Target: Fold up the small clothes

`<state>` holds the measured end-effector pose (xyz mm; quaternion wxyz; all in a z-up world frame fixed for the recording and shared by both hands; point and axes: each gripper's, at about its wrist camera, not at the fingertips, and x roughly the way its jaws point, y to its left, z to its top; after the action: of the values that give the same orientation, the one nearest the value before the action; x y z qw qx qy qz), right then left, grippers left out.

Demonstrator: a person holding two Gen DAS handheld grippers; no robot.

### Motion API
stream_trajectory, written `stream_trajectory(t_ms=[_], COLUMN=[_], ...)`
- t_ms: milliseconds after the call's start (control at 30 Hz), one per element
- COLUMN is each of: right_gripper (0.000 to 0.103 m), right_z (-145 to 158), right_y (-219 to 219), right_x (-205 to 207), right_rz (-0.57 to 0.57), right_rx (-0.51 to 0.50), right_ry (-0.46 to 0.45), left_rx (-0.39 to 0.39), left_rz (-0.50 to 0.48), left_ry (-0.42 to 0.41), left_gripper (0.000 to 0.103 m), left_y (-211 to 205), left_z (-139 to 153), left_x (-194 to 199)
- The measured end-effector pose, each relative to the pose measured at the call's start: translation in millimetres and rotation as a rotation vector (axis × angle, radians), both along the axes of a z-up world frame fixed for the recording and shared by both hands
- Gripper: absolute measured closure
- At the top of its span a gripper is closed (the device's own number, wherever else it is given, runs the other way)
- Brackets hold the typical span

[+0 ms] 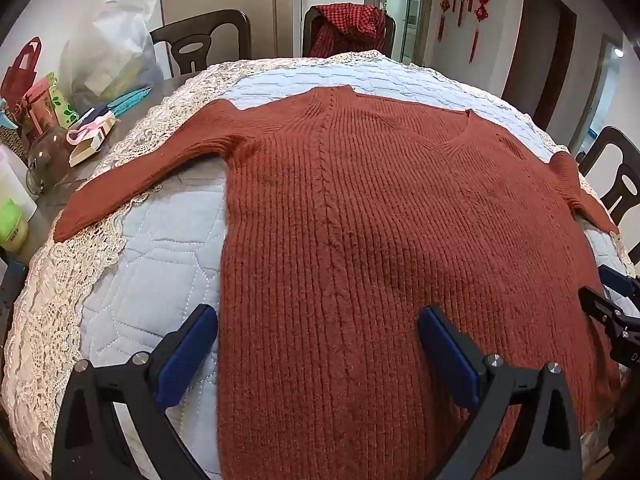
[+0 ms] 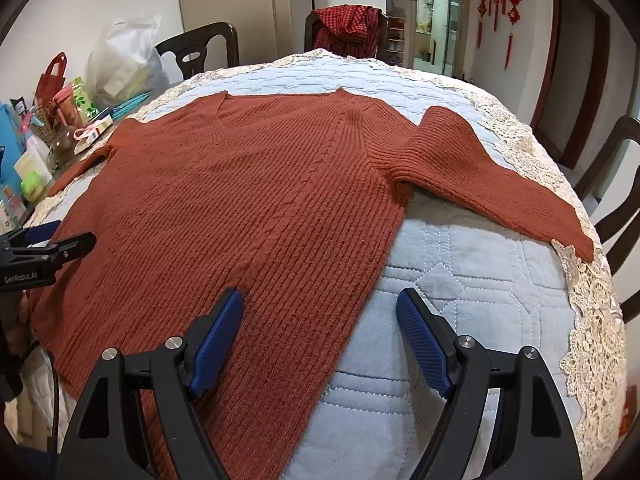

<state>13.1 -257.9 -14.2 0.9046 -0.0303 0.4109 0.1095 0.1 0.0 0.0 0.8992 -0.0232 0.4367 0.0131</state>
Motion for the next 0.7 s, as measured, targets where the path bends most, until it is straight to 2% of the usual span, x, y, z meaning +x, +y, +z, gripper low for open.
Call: stream_trajectory(t_ms=[700], right_gripper=[0.024], right_z=[-0.1], right_y=[-1.2], right_x=[-0.5], right_rz=[0.0], right_rx=[0.003], right_ry=[-0.001], left_rx=[0.002], left_rz=[0.001], left_ry=[-0.01], left_gripper=[0.001], left_y=[7.2], left_z=[4.3], left_x=[0.2])
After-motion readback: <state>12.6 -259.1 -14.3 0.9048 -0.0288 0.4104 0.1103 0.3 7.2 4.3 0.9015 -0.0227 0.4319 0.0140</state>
